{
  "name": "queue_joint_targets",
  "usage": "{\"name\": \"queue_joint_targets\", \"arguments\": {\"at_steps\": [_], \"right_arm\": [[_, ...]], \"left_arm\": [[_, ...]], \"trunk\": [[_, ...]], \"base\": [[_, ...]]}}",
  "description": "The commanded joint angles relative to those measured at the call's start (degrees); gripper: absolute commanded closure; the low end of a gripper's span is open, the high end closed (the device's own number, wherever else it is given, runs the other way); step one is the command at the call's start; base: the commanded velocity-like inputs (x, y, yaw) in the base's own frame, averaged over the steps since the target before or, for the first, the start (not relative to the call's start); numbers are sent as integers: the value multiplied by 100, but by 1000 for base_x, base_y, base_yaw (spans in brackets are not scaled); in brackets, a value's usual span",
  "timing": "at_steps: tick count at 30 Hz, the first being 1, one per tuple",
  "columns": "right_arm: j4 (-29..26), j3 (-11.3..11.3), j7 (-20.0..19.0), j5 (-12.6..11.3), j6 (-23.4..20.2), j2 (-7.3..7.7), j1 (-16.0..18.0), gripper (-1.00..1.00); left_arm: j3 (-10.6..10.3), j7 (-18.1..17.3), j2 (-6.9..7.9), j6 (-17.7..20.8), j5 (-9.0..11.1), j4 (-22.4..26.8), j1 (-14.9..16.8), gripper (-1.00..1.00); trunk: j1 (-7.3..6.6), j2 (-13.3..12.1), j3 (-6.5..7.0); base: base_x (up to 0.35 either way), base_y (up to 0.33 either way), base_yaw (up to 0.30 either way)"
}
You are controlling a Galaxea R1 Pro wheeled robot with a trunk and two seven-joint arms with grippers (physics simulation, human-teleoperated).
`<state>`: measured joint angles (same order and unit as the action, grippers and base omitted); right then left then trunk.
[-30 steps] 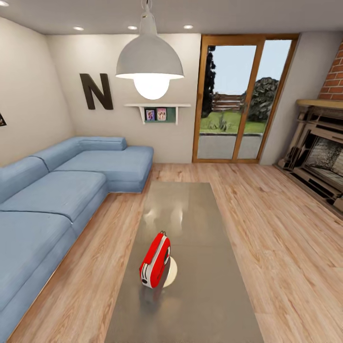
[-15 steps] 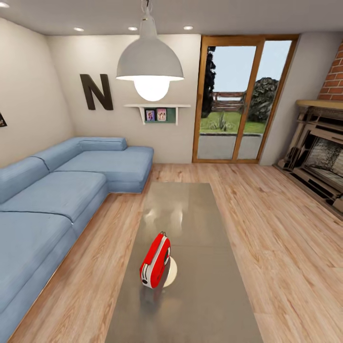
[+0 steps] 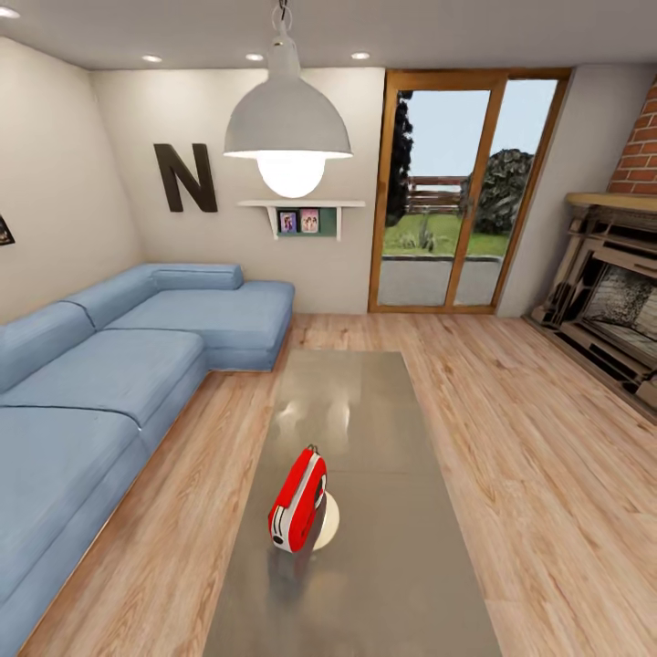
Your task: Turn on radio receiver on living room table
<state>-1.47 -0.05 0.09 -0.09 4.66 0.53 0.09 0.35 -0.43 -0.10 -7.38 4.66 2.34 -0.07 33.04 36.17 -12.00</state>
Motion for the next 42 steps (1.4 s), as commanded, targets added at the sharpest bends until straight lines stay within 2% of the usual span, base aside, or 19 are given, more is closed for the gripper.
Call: {"name": "queue_joint_targets", "arguments": {"at_steps": [1, 3, 11, 30, 42], "right_arm": [[-1, -1, 0, 0, 0, 0, 0, -100], [1, 1, 0, 0, 0, 0, 0, -100], [-2, -4, -3, 7, 3, 2, 0, -100], [-1, -25, -13, 28, 13, 4, 0, -100], [0, -23, -15, 31, 18, 9, 0, -100]], "left_arm": [[0, 0, 0, 0, 0, 1, 0, -100], [0, 0, 1, 0, 0, 0, -1, -100], [0, 6, 1, 0, -6, -1, -1, -100], [-2, 28, -8, -19, -20, 3, -2, -100], [0, 83, -15, -35, -18, 3, 1, -100]], "trunk": [[-23, -42, 19], [-67, -122, 55], [-67, -122, 51], [-67, -122, -23], [-67, -122, -124]], "base": [[0, 0, 0], [0, 0, 0], [0, 0, 0], [0, 0, 0], [0, 0, 0]]}}
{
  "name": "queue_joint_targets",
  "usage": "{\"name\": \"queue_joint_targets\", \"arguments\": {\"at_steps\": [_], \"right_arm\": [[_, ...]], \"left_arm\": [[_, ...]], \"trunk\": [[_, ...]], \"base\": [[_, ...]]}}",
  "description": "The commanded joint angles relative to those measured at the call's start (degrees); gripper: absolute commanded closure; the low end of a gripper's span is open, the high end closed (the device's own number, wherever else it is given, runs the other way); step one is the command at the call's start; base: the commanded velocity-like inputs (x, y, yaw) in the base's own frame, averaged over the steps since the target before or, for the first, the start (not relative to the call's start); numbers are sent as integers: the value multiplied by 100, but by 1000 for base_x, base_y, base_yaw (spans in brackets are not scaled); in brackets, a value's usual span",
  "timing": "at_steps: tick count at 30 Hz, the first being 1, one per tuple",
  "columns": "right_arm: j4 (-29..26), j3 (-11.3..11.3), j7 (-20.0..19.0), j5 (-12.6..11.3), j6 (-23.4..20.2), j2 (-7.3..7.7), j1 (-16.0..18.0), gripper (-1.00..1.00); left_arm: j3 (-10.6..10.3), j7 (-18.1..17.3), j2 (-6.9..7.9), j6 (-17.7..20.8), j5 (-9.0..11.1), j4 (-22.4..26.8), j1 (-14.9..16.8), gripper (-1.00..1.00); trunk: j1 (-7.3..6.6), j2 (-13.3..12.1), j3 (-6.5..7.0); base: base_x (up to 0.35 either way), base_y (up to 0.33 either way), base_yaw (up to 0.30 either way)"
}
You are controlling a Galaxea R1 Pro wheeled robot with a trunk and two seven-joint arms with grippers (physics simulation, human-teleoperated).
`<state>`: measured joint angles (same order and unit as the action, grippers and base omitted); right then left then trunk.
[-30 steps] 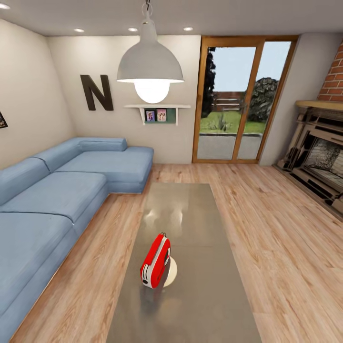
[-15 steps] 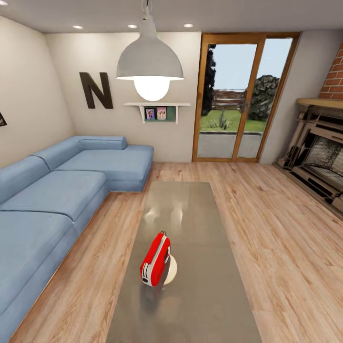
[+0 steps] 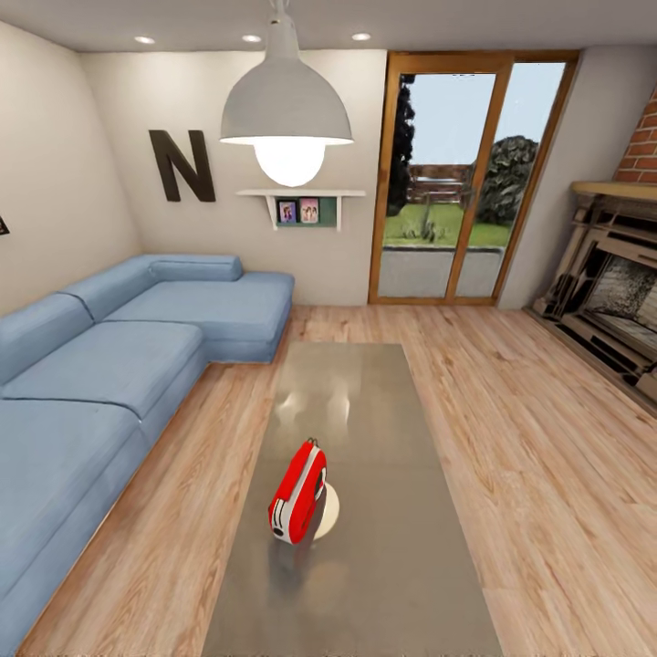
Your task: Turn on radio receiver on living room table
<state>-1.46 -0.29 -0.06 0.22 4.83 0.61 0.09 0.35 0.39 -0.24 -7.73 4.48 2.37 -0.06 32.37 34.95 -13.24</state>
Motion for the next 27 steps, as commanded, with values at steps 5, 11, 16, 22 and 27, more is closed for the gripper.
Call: {"name": "queue_joint_targets", "arguments": {"at_steps": [5, 11, 16, 22, 27], "right_arm": [[-2, 2, 6, -4, 0, 0, 0, -100], [-3, 2, 8, -12, 0, 0, 0, -100], [-3, 2, -1, -13, -4, 0, 0, -100], [0, 2, 1, -13, -5, 0, 0, -100], [0, 2, -1, -13, -7, 0, 0, -100]], "left_arm": [[0, -1, -2, -6, 4, 0, -2, -100], [4, -4, -2, -9, 9, 0, -3, -100], [8, -13, -2, -4, 11, 0, 2, -100], [7, -46, -2, 24, 18, 0, 0, -100], [1, -78, 6, 41, 14, 0, -2, -100]], "trunk": [[0, 0, -46], [0, 0, -79], [0, 0, -82], [0, 0, -82], [0, 0, -82]], "base": [[0, 0, 0], [0, 0, 0], [0, 0, 0], [10, 1, 0], [184, 49, 0]]}}
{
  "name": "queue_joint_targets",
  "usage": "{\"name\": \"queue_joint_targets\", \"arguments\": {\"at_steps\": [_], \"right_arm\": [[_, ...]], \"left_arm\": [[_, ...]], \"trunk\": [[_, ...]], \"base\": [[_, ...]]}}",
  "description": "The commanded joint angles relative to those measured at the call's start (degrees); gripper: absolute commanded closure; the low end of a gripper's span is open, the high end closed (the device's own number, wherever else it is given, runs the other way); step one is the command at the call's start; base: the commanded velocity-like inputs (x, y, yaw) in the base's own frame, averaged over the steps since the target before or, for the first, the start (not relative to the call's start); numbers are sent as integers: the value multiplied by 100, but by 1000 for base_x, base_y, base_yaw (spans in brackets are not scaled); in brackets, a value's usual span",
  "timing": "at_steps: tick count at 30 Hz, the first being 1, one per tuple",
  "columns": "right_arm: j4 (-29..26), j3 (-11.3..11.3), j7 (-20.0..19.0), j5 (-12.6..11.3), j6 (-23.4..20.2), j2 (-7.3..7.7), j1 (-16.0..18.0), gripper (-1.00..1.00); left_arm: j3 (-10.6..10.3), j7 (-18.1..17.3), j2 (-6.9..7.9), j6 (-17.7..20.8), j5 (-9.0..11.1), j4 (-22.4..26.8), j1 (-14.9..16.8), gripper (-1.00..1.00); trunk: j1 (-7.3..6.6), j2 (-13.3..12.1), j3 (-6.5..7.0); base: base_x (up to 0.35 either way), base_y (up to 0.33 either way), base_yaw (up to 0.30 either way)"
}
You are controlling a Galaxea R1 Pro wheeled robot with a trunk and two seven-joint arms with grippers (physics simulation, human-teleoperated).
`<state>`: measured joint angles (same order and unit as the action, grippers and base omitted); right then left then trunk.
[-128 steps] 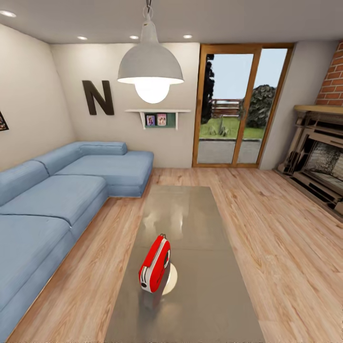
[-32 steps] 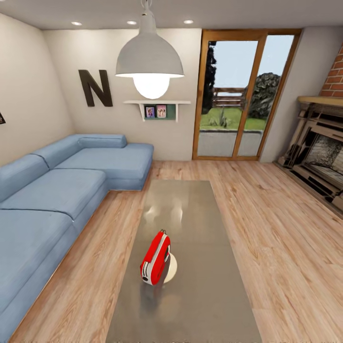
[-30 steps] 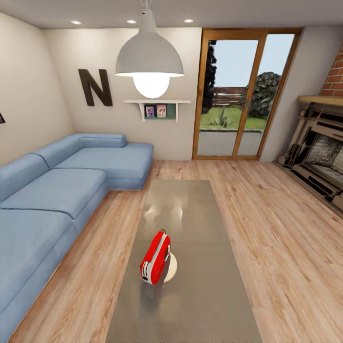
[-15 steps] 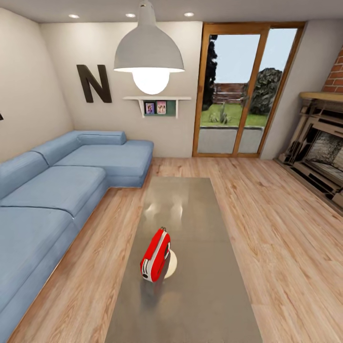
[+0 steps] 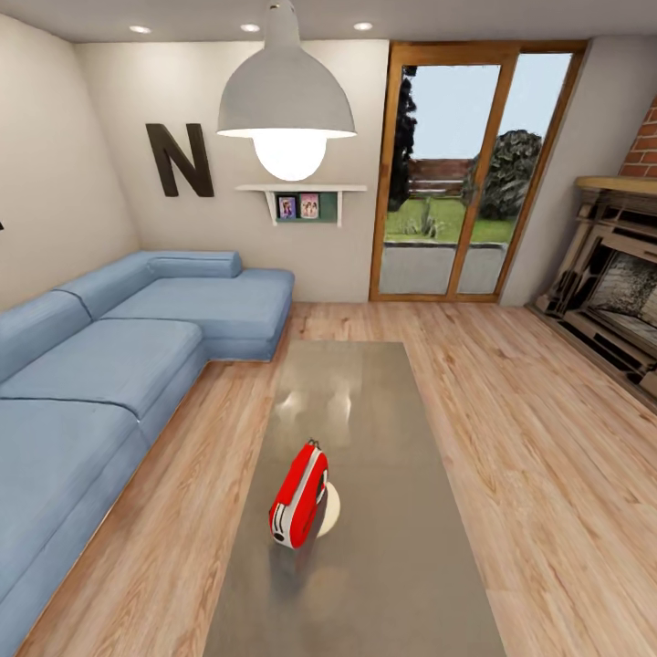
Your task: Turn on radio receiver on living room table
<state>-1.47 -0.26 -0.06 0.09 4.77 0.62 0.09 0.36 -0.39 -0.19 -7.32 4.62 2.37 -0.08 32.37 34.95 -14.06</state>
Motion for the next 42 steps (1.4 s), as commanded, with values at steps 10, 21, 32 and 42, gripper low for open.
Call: {"name": "queue_joint_targets", "arguments": {"at_steps": [10, 21, 32, 42], "right_arm": [[1, 0, -2, 0, -2, 0, 0, -100], [0, 0, 2, 2, -17, 0, 0, -100], [-1211, 25, 31, 14, -258, 329, 0, -100], [-3906, 54, 49, 582, -1452, 397, 28, -100]], "left_arm": [[-1, 3, -7, 3, -5, 0, 1, -100], [-1, 39, -12, -26, 4, 35, 0, -100], [-60, 23, 14, 129, -47, 1490, 2, -100], [-56, -28, 59, 2005, -59, 4472, 2, -100]], "trunk": [[0, 0, 0], [0, 0, 0], [0, 0, 0], [0, 0, 0]], "base": [[38, 11, 0], [1, 0, 0], [0, 0, 0], [0, 0, 0]]}}
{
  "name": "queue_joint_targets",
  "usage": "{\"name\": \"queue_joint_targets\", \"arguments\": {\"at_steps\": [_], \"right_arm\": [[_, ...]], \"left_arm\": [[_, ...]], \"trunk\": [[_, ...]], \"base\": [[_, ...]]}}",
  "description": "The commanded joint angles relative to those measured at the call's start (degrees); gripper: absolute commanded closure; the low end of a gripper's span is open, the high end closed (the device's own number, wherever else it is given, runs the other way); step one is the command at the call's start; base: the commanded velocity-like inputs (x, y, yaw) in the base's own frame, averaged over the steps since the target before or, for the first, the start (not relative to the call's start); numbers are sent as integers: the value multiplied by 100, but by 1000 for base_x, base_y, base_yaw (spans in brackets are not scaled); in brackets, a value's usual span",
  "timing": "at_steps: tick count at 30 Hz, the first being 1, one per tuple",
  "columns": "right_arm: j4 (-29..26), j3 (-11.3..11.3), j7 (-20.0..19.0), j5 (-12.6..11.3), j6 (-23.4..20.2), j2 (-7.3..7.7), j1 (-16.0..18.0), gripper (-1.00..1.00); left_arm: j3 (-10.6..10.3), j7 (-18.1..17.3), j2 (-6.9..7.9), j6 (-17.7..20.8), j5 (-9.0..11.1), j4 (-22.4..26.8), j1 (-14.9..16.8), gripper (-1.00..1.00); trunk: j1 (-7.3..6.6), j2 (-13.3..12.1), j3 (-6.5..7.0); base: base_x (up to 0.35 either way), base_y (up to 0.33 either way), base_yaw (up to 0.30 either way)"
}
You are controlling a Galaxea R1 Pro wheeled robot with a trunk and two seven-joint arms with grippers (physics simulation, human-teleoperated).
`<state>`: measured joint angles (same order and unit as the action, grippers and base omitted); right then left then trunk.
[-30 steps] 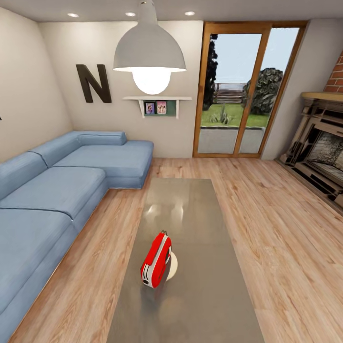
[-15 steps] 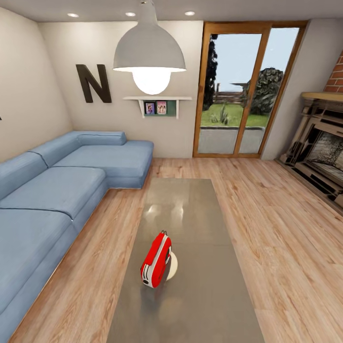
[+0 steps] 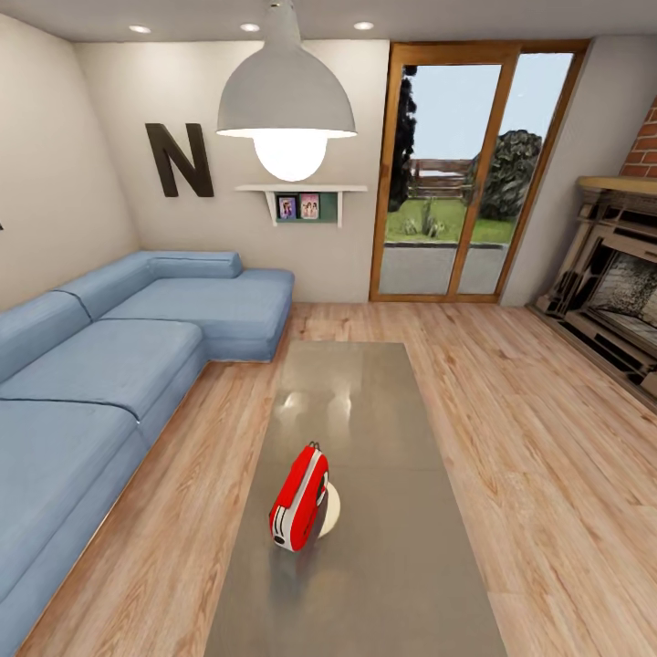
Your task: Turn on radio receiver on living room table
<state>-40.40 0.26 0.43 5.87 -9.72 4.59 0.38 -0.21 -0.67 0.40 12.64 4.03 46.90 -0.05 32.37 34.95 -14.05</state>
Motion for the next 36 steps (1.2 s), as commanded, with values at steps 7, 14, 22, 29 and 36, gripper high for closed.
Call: {"name": "queue_joint_targets", "arguments": {"at_steps": [7, 14, 22, 29, 36], "right_arm": [[-638, 8, -15, 415, -269, -36, 406, -100], [-1203, -2, -23, 439, -353, -72, 475, -100], [-1368, 20, -32, 429, -402, -79, 481, -100], [-1374, 18, -34, 416, -408, -96, 481, -100], [-1374, 11, -34, 403, -408, -98, 481, -100]], "left_arm": [[-17, 19, -64, 697, -22, 1471, 0, -100], [-28, -39, -63, 1170, -10, 2105, -2, -100], [-493, 14, -185, 1434, -16, 2398, -2, -100], [-956, 123, -306, 1451, -10, 2371, 0, -100], [-979, 129, -335, 1451, -8, 2352, -1, -100]], "trunk": [[0, 0, -1], [0, 0, -1], [0, 0, -1], [0, 0, -1], [0, 0, -1]], "base": [[0, 0, 0], [0, 0, 0], [0, 0, 0], [0, 0, 0], [0, 0, 0]]}}
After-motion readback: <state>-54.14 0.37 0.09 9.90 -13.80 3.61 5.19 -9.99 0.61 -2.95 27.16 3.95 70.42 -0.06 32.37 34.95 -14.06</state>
